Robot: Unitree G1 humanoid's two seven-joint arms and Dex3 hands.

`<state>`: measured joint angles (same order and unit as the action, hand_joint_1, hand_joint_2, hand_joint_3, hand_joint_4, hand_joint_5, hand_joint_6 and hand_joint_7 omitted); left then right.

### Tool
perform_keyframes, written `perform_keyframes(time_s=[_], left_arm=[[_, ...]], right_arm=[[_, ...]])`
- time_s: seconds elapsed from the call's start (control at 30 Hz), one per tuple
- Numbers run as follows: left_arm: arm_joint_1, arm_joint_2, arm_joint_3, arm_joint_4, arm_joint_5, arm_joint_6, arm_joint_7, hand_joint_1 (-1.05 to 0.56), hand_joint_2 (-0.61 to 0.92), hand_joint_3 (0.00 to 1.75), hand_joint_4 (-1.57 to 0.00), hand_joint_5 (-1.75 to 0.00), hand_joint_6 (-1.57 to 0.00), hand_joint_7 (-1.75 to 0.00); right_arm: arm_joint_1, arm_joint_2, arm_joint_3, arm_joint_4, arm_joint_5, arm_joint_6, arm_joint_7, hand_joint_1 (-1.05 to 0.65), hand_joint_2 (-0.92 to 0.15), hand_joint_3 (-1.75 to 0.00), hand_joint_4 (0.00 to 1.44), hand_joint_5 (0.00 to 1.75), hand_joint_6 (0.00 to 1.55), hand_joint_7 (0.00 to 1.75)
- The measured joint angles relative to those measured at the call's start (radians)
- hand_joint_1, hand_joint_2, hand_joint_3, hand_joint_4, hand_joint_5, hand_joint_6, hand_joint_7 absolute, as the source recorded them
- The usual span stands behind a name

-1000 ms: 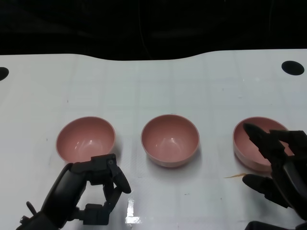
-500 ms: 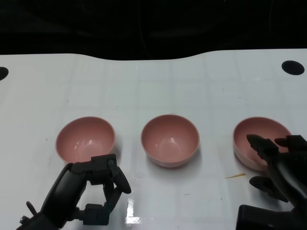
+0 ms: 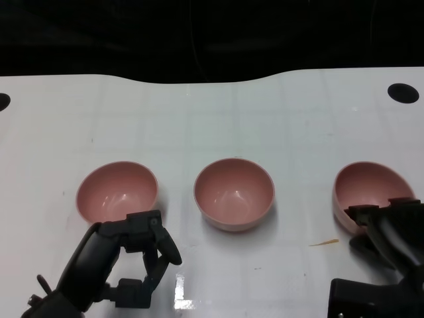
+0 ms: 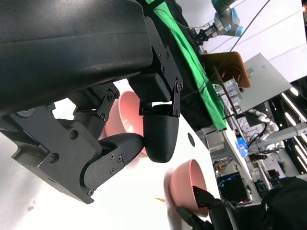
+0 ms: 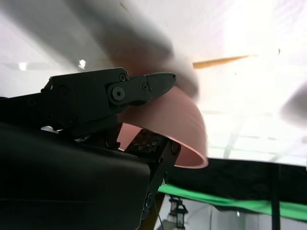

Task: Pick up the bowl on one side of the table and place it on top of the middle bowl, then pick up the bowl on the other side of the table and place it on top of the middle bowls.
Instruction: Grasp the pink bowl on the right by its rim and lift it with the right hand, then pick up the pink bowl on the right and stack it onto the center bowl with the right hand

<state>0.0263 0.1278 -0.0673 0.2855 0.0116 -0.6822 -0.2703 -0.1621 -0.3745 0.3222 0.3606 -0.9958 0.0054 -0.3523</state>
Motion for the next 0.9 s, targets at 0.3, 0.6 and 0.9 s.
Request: perform_keyframes(time_s=[0.3, 0.6, 0.9], left_arm=[[-0.002, -0.001, -0.001, 0.007, 0.013, 0.0, 0.0, -0.25, 0.39, 1.23, -0.86, -1.7, -0.83, -1.35], [0.0, -0.005, -0.002, 0.006, 0.019, 0.0, 0.0, -0.23, 0.38, 1.26, -0.85, -1.71, -0.83, -1.36], [0.0, -0.006, -0.002, 0.006, 0.02, 0.003, 0.0, -0.25, 0.39, 1.24, -0.86, -1.71, -0.83, -1.36]], right_arm=[[-0.063, -0.014, -0.003, 0.091, 0.054, -0.112, -0.178, -0.18, -0.88, -0.23, 0.92, 1.74, 0.75, 1.58], [-0.072, -0.023, -0.01, -0.063, 0.088, -0.19, -0.213, -0.2, -0.32, -1.34, 0.96, 1.75, 0.79, 1.65], [-0.106, 0.022, 0.036, -0.137, 0.091, -0.255, -0.188, -0.17, -0.26, -1.26, 0.98, 1.75, 0.79, 1.7]])
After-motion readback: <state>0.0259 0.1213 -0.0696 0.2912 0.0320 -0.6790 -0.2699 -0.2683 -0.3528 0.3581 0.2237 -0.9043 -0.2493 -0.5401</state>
